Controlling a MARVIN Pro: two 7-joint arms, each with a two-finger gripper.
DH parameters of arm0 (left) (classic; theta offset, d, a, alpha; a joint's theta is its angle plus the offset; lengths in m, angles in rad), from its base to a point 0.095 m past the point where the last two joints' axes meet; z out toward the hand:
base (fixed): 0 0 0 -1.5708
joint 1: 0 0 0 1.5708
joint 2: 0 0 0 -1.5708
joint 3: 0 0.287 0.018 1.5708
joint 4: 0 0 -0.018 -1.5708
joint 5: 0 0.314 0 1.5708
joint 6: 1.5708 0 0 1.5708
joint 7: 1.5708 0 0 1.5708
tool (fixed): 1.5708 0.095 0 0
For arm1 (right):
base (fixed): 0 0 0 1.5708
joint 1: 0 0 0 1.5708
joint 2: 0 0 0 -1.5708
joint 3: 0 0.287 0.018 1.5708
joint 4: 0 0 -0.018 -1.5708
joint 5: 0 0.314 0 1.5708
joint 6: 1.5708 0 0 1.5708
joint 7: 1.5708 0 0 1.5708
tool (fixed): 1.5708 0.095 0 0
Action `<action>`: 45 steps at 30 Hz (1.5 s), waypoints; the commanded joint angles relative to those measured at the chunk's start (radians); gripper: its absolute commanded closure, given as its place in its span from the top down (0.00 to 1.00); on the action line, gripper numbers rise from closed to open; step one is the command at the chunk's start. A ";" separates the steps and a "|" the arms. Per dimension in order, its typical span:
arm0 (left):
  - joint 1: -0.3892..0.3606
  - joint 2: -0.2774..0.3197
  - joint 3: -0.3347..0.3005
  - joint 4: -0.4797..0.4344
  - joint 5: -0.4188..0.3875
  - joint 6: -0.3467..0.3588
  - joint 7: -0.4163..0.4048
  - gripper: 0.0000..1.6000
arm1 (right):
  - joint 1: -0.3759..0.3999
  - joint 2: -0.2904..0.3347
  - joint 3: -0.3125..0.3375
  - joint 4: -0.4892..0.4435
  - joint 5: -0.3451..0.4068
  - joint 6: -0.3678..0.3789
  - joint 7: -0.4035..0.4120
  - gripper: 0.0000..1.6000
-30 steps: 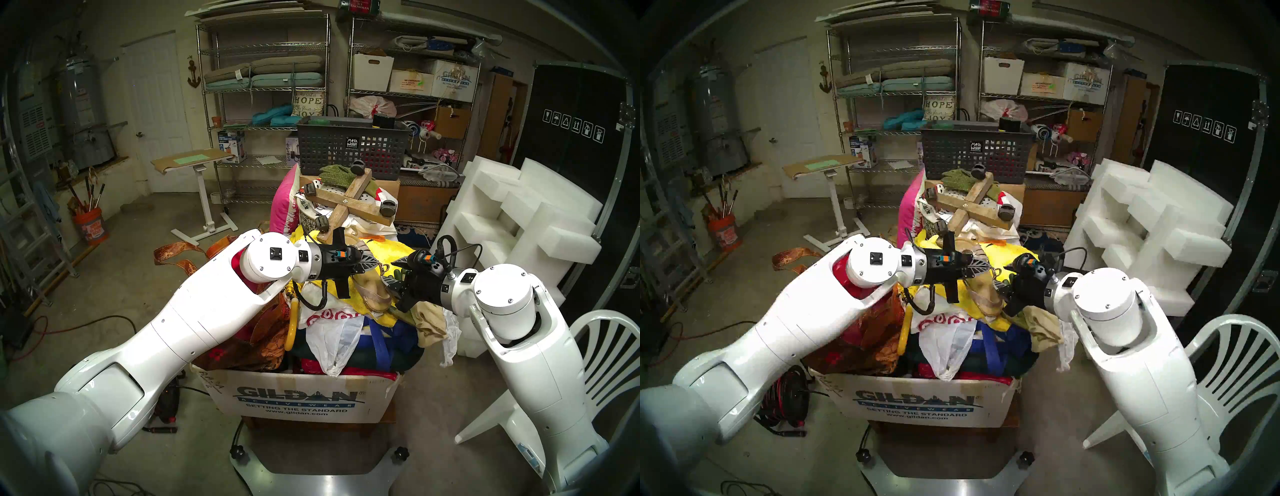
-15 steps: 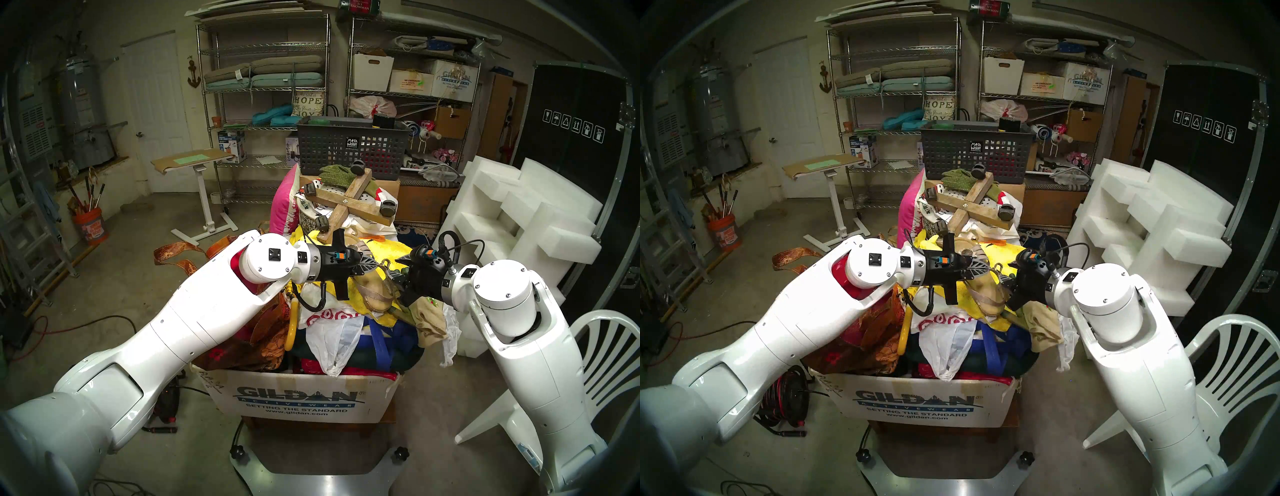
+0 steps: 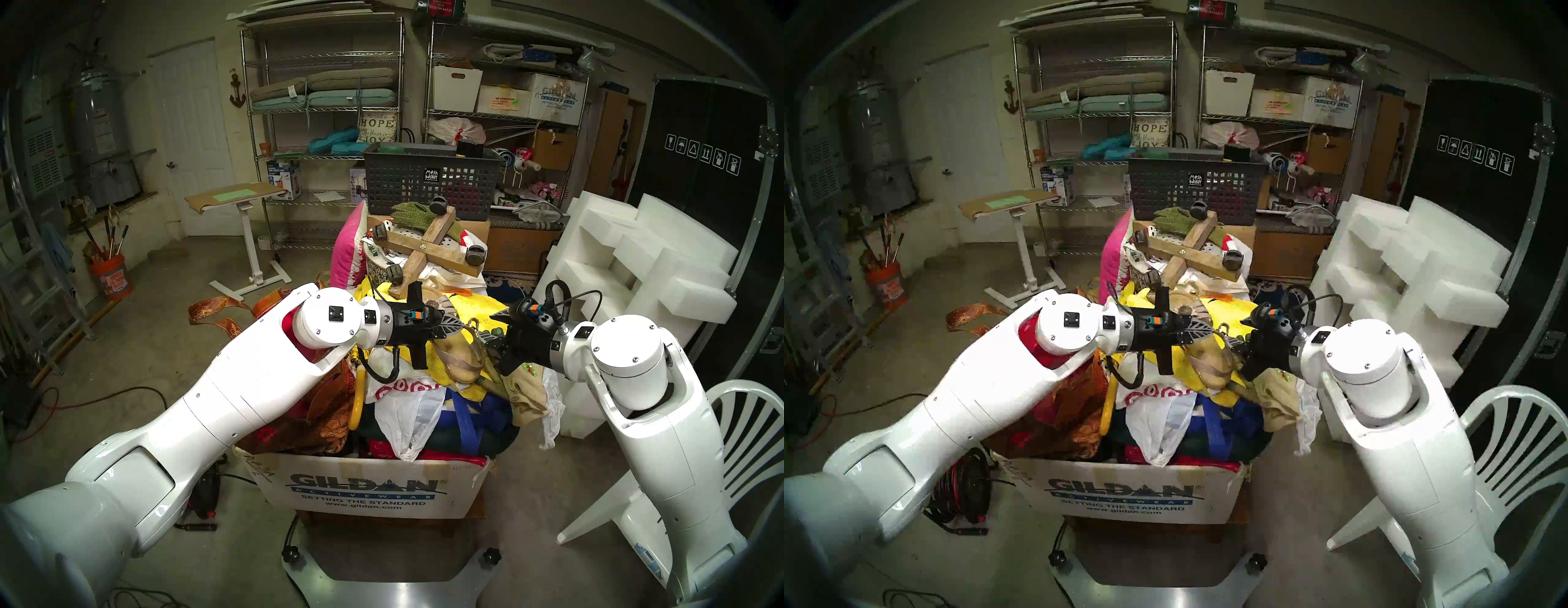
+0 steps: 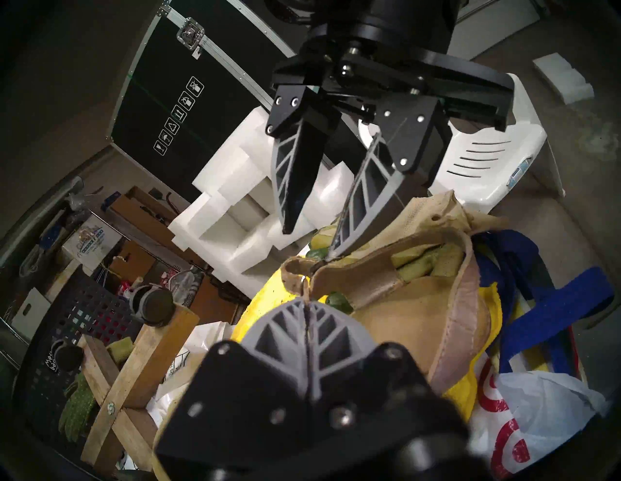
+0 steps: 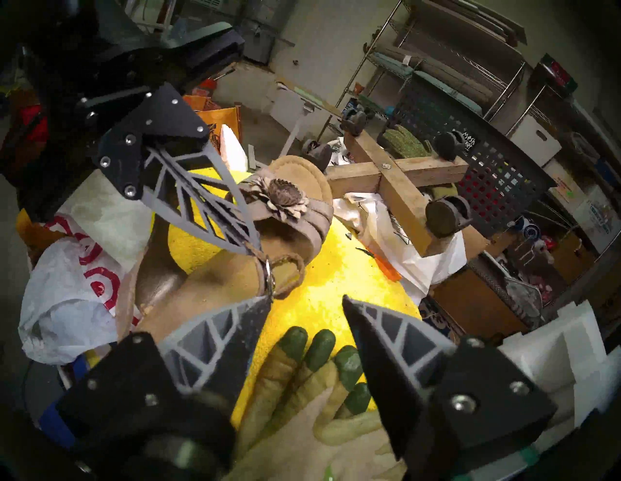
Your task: Unbuckle a shoe
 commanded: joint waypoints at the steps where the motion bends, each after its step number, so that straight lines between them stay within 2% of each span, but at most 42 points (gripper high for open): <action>1: -0.006 -0.003 -0.005 -0.018 0.008 0.002 0.013 0.00 | -0.009 0.019 0.034 -0.053 0.014 -0.005 0.018 0.67; 7: -0.003 0.002 -0.006 -0.021 0.006 -0.002 0.014 0.00 | -0.001 0.001 0.038 -0.062 0.014 0.002 0.012 0.65; 16: 0.014 0.015 -0.006 -0.041 0.000 -0.008 0.011 0.00 | 0.038 -0.028 -0.007 -0.055 -0.004 0.018 -0.013 0.64; 30: 0.016 0.022 -0.002 -0.055 -0.006 -0.014 0.011 0.00 | 0.049 -0.020 -0.040 -0.041 -0.054 0.048 -0.038 0.62; 39: 0.010 0.020 0.002 -0.055 -0.008 -0.020 0.007 0.00 | 0.068 -0.010 -0.059 -0.024 -0.062 0.037 -0.013 0.62; 45: 0.005 0.018 0.003 -0.052 -0.010 -0.022 0.003 0.00 | 0.085 -0.001 -0.084 -0.014 -0.093 0.045 -0.014 0.62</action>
